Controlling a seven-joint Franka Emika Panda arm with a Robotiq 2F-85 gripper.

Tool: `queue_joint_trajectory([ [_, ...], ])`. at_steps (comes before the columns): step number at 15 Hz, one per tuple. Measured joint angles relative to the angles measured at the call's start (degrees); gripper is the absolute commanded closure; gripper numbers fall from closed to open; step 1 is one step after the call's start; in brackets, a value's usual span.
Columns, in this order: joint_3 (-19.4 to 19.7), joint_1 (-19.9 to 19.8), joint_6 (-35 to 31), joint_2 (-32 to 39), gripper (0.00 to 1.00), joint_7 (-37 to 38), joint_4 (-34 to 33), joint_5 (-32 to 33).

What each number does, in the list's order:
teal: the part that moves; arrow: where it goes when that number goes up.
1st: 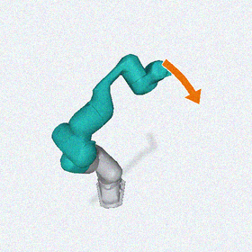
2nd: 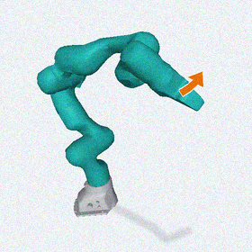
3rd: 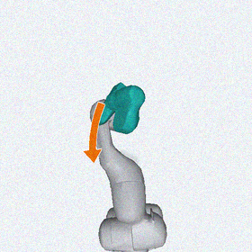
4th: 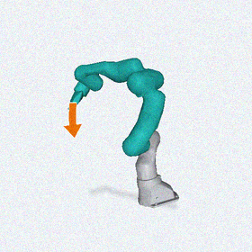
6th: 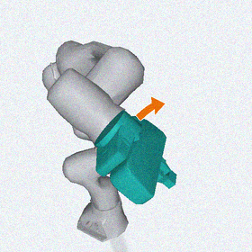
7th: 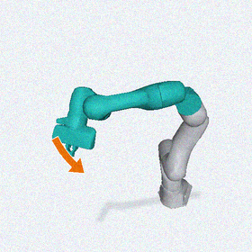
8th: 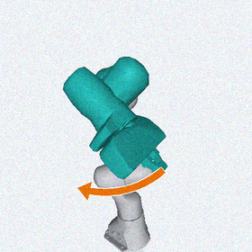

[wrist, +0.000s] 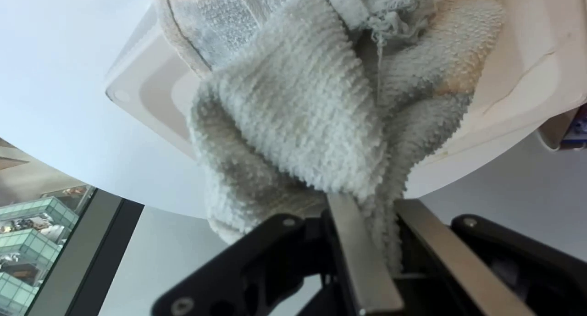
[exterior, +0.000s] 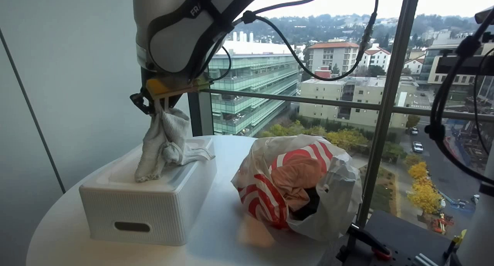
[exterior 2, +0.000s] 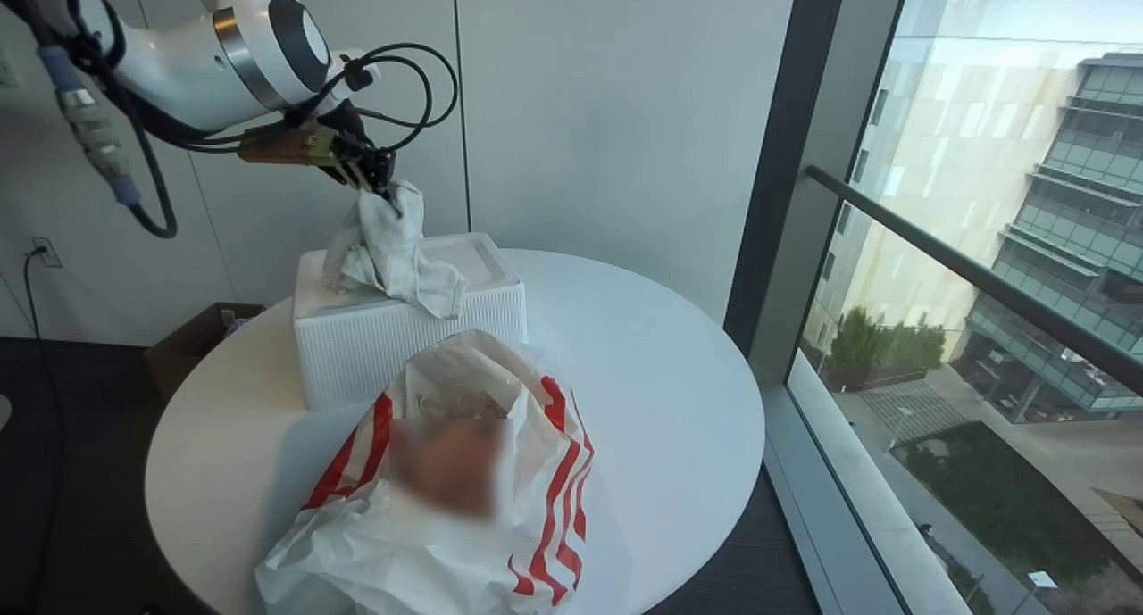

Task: Remove the white towel and the peach and blue shirts from the plastic and put them on the basket

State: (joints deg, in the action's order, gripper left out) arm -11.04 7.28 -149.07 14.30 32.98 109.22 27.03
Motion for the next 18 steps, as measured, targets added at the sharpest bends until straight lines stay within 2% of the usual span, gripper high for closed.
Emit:
queue_joint_trajectory([
  [3, 0.6, 1.5, 0.0, -0.5, 0.26, -4.4, 0.4, -5.2],
  [6, 1.0, 2.6, 0.0, -3.2, 0.04, -7.0, 2.7, -6.5],
  [7, 1.1, 2.9, -0.2, -4.6, 0.00, -7.4, 4.0, -6.3],
  [13, 3.3, 2.3, -0.2, -15.7, 0.00, -7.5, 16.7, -5.2],
  [18, 4.9, -1.5, 6.4, -25.3, 0.00, -7.9, 27.8, -12.2],
])
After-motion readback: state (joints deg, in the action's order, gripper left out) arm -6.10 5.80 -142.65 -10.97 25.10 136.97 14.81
